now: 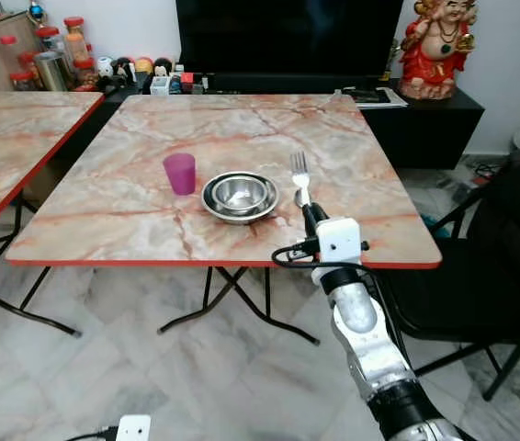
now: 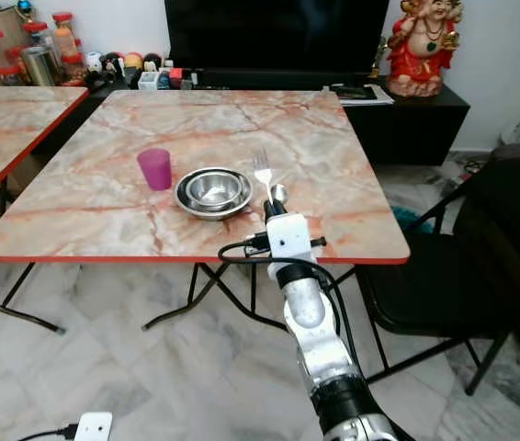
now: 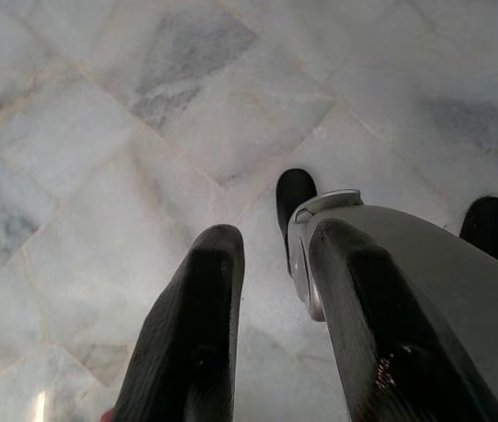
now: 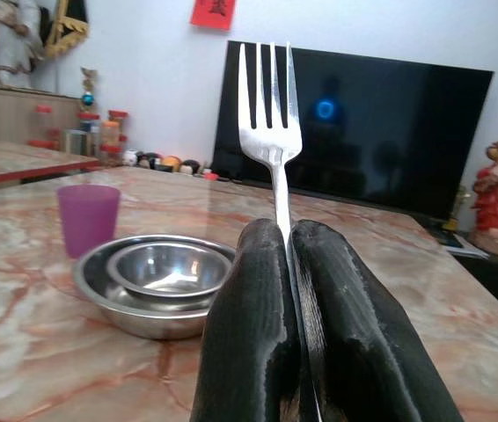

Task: Setting the table

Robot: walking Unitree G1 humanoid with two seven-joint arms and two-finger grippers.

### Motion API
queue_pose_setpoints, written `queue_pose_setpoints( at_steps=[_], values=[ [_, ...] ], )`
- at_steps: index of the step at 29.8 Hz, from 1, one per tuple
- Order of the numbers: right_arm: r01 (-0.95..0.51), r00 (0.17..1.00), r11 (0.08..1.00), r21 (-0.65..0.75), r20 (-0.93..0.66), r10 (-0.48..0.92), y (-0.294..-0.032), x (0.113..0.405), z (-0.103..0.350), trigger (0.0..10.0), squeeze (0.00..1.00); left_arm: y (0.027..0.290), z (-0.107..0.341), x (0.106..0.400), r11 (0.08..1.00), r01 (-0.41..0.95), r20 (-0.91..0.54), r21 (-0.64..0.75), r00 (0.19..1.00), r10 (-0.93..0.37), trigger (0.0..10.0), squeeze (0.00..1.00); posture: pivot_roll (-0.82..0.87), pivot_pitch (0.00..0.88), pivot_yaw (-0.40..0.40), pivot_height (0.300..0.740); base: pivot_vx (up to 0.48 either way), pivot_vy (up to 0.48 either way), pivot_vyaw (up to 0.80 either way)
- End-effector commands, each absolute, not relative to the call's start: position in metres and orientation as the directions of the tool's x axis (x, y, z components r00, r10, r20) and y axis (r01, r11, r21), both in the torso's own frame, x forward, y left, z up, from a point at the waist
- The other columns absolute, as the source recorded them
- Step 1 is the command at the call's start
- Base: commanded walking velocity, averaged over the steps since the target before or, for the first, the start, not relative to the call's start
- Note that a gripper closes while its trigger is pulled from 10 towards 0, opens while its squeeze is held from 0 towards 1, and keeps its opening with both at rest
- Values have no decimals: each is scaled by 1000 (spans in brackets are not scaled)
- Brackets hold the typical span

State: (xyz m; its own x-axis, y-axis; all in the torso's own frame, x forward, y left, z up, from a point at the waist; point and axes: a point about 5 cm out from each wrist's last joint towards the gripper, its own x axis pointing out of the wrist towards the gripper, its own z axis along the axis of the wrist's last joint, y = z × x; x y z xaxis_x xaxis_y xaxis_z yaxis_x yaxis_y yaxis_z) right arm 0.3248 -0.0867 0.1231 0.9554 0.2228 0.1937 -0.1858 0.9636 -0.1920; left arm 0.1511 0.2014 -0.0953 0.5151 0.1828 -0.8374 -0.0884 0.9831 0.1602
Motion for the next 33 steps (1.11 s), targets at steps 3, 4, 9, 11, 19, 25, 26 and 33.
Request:
queue_pose_setpoints(
  at_steps=[3, 4, 9, 11, 19, 25, 26, 33],
  values=[
    [-197, 949, 960, -198, 208, 238, -81, 327, 129, 10000, 0, 208, -93, 154, 981, -90, -829, 172, 525, 194, 10000, 0, -62, 0, -8, 740, 0, 0, 0],
    [-198, 949, 960, -198, 207, 238, -81, 327, 129, 10000, 0, 208, -93, 154, 982, -96, -827, 166, 528, 191, 10000, 0, -62, 0, -8, 740, 0, 0, 0],
    [-201, 949, 959, -198, 202, 240, -80, 328, 128, 10000, 0, 208, -92, 156, 981, -106, -824, 161, 533, 193, 10000, 0, -66, 0, -7, 740, 0, 0, 0],
    [-202, 949, 960, -196, 201, 241, -79, 328, 128, 10000, 0, 208, -92, 157, 982, -101, -821, 162, 538, 191, 10000, 0, -66, 0, -7, 740, 0, 0, 0],
    [-206, 950, 959, -196, 195, 244, -77, 329, 128, 10000, 0, 209, -91, 158, 981, -75, -821, 181, 538, 192, 10000, 0, -66, 0, -5, 740, 308, -226, 0],
    [-208, 951, 958, -200, 188, 246, -77, 328, 126, 10000, 0, 209, -91, 158, 980, -73, -822, 183, 536, 193, 10000, 0, -68, 0, -4, 740, 306, -367, 0],
    [-207, 952, 957, -201, 185, 245, -77, 328, 126, 10000, 0, 209, -91, 157, 980, -73, -822, 183, 535, 194, 10000, 0, -69, 0, -3, 740, 311, -300, 0],
    [-208, 952, 957, -202, 183, 245, -77, 329, 126, 10000, 0, 210, -91, 158, 980, -85, -823, 178, 534, 195, 10000, 0, -67, 0, -8, 740, 0, 0, 0]
  ],
)
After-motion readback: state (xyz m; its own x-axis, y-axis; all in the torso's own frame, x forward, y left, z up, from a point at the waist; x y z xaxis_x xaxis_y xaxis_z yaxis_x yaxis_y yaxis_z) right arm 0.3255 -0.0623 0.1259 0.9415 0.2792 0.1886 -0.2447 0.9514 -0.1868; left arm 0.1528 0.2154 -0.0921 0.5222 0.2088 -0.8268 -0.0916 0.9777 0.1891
